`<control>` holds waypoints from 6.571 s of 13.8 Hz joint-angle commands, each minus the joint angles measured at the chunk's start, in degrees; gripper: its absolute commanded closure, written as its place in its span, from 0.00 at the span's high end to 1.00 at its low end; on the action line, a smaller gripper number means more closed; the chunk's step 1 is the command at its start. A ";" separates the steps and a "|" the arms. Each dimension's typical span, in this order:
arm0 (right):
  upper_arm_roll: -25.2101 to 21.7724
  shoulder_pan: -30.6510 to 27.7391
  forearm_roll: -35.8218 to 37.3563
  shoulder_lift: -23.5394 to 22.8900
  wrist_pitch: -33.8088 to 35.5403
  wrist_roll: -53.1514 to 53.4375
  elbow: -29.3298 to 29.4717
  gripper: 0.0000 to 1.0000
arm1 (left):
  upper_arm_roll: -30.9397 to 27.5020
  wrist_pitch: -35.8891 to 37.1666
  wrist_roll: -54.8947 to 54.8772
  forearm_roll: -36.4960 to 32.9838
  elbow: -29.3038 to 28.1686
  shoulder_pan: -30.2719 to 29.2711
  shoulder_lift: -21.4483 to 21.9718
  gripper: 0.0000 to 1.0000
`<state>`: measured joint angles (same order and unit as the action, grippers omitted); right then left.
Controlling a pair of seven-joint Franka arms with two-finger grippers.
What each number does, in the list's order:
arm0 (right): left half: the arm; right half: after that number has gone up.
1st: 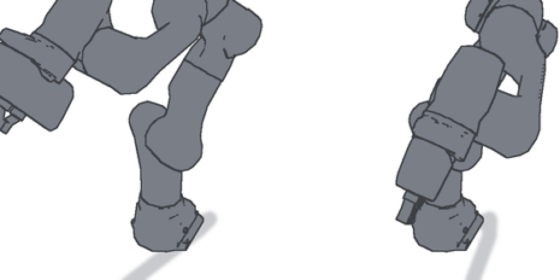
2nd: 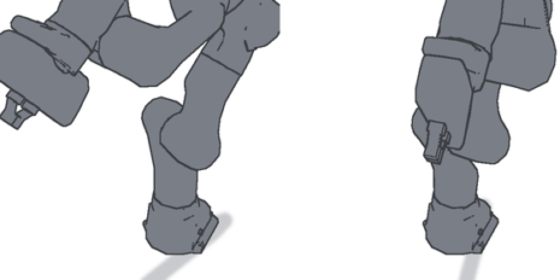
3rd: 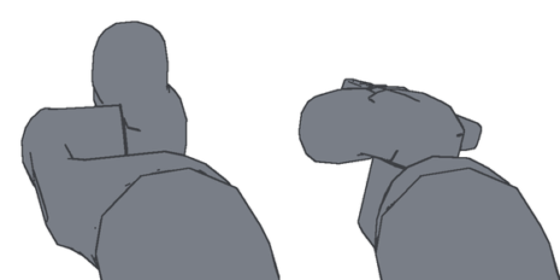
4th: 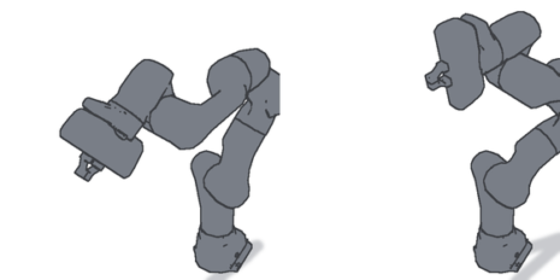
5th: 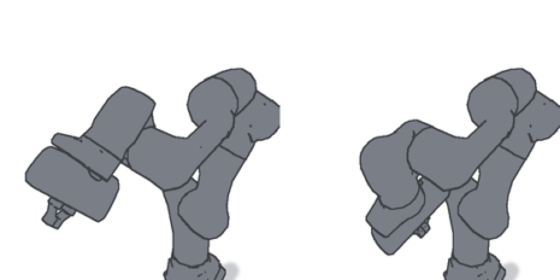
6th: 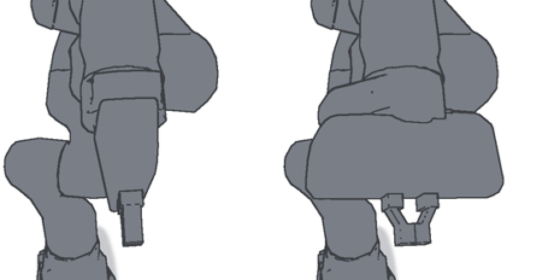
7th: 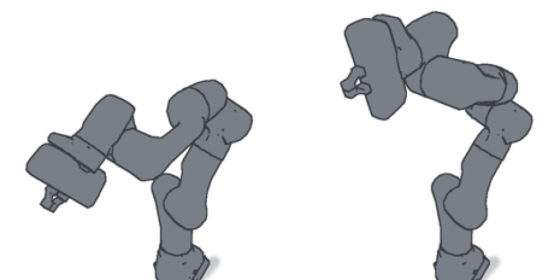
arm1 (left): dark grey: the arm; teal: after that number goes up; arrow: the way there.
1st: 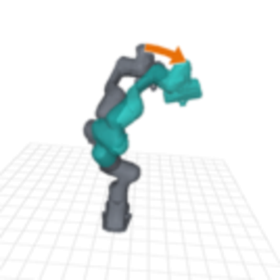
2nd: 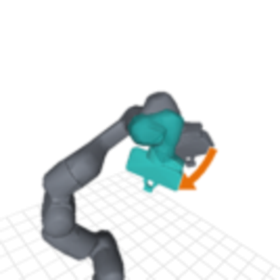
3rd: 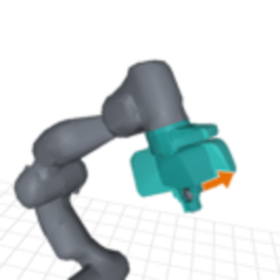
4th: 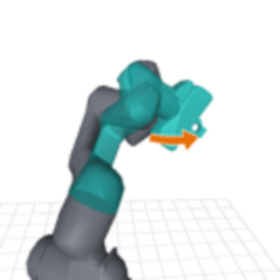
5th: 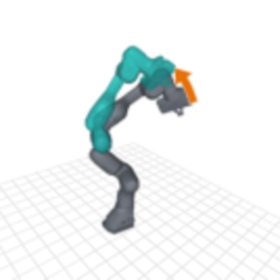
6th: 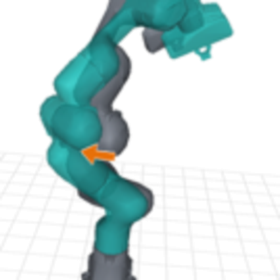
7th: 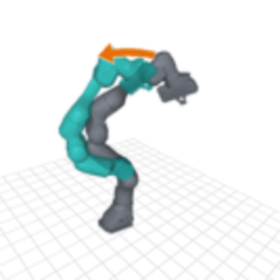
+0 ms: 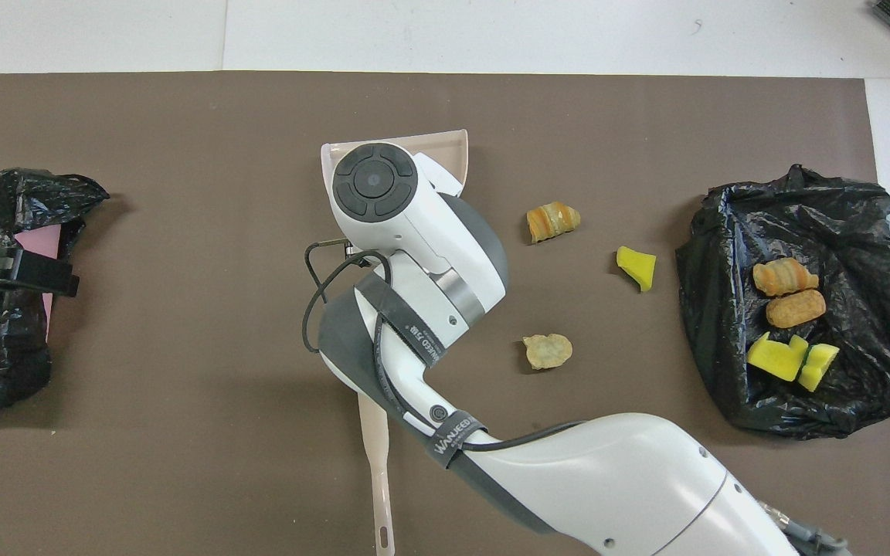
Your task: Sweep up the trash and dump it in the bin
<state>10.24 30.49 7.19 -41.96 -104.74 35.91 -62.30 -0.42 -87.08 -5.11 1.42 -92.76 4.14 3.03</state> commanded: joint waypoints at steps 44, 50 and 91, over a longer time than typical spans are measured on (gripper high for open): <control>0.92 17.15 -16.42 36.95 -28.59 10.49 -65.05 0.95 | 0.15 -36.58 27.50 -0.89 -11.30 28.47 -20.68 1.00; 0.92 17.06 -18.16 37.04 -28.77 10.49 -65.76 0.63 | 0.24 -37.11 28.84 -0.71 -12.43 29.61 -21.40 0.75; 0.66 -25.74 20.85 37.57 -6.35 -3.39 -61.45 0.00 | -2.04 -23.82 -45.87 -6.32 -32.64 21.25 2.07 0.00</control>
<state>9.99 6.29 26.46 -3.43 -110.08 34.19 -124.58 -1.91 -107.04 -50.52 -1.58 -119.86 22.13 2.32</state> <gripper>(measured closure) 0.740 0.670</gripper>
